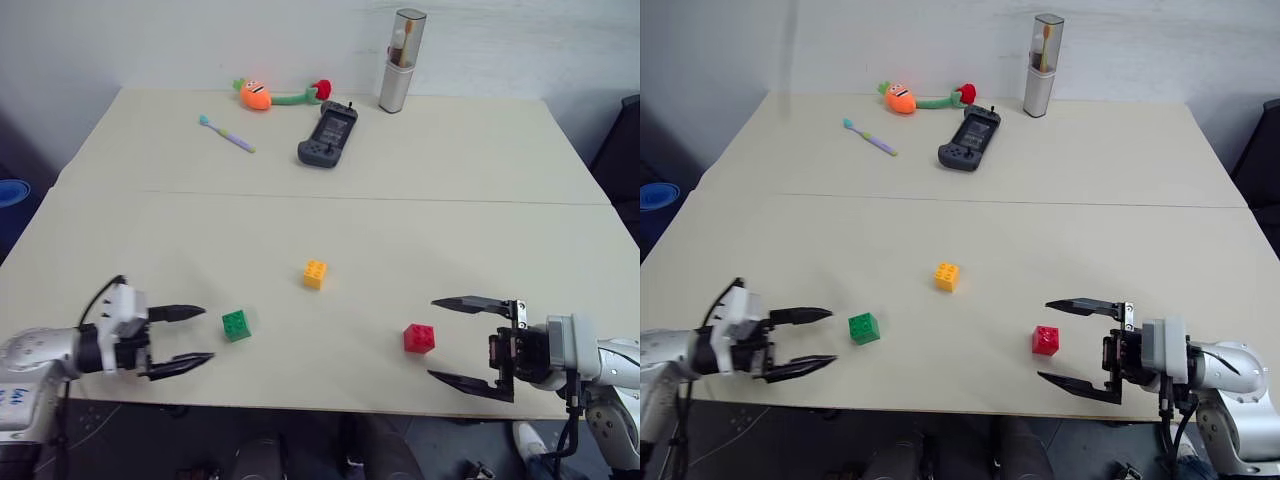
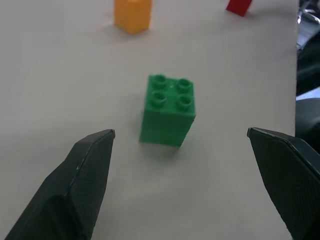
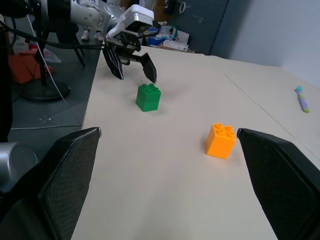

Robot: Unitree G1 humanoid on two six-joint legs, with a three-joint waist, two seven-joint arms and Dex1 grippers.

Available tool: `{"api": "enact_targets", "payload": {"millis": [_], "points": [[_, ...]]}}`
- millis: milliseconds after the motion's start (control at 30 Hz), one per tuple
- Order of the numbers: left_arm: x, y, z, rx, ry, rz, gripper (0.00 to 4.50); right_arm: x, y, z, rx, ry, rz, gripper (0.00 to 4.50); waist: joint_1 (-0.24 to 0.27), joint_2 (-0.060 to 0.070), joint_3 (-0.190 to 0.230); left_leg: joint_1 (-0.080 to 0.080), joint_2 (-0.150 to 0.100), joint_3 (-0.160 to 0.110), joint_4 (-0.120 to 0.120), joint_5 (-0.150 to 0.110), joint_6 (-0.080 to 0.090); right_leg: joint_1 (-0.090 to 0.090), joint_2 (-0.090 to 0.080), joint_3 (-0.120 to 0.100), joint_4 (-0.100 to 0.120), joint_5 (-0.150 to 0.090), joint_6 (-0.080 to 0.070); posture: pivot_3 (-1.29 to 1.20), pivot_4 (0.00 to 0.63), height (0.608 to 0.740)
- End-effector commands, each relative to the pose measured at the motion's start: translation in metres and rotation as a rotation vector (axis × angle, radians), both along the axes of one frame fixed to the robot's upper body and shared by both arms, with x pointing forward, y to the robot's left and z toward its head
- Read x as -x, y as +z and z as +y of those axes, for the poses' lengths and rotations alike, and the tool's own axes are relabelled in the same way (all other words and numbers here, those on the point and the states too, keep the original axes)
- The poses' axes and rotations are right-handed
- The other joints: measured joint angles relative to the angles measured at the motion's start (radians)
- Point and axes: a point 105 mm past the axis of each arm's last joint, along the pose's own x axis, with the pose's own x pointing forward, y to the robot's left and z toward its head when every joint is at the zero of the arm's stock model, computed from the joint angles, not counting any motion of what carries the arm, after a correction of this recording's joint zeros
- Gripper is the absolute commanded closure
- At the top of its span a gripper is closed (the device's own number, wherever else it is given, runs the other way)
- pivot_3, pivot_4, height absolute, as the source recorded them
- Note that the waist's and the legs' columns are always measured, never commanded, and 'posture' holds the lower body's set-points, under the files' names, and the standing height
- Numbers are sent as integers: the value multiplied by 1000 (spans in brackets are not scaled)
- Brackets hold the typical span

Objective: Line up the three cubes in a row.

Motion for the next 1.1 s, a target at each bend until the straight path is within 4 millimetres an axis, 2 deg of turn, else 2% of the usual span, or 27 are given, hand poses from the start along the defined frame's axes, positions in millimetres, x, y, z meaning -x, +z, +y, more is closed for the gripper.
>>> {"api": "enact_targets", "payload": {"millis": [33,133,233,333,367,433,567,667,800,967,1100], "points": [[-9,1,-10,-8,22,-66,194,5,8,5,-4,9,-29,5,1,0,0,0,0,0,0,0,0,0,0,0,0,0,0,0,150,740],[-12,-5,-11,-30,27,-78,926,8,8,4,-3,2,-22,0,1,0,0,0,0,0,0,0,0,0,0,0,0,0,0,0,150,740],[-15,-5,-10,-32,32,-75,1858,11,6,2,5,-7,-11,0,2,0,0,0,0,0,0,0,0,0,0,0,0,0,0,0,150,740],[-7,-8,-15,-90,-58,-40,2836,11,7,-4,17,-41,-9,0,3,0,0,0,0,-1,1,0,0,0,0,0,0,0,0,0,150,740],[-7,-6,-18,-109,-89,-40,3025,12,7,-7,23,-50,-7,0,3,0,0,0,0,-1,1,0,0,1,0,0,0,0,0,0,150,740],[-8,4,-31,-98,-148,-63,3023,14,7,-13,38,-62,-2,0,4,0,0,0,0,0,1,0,0,1,0,0,0,0,0,0,150,740],[-11,24,-75,-59,-317,-87,3023,18,10,-24,60,-97,2,0,10,0,0,-1,-1,-2,2,0,1,2,0,-1,-1,1,1,0,150,740],[-14,24,-113,-76,-451,-88,3023,20,13,-29,72,-124,7,0,9,0,0,0,-1,-1,2,0,1,2,0,0,-1,1,1,0,150,740],[-28,12,-162,-96,-492,-109,3023,27,13,-34,88,-151,19,0,8,-1,0,-1,-2,-1,4,3,-3,3,1,0,-1,1,3,0,150,740],[-30,-2,-187,-128,-529,-107,3023,33,15,-39,104,-194,31,0,1,0,0,0,-1,-1,5,3,-4,3,5,4,0,1,3,0,150,740],[-35,-13,-194,-181,-493,-95,3023,40,13,-42,110,-245,36,0,6,0,0,1,-1,-2,6,3,-3,3,4,4,0,1,3,0,150,740]]}}
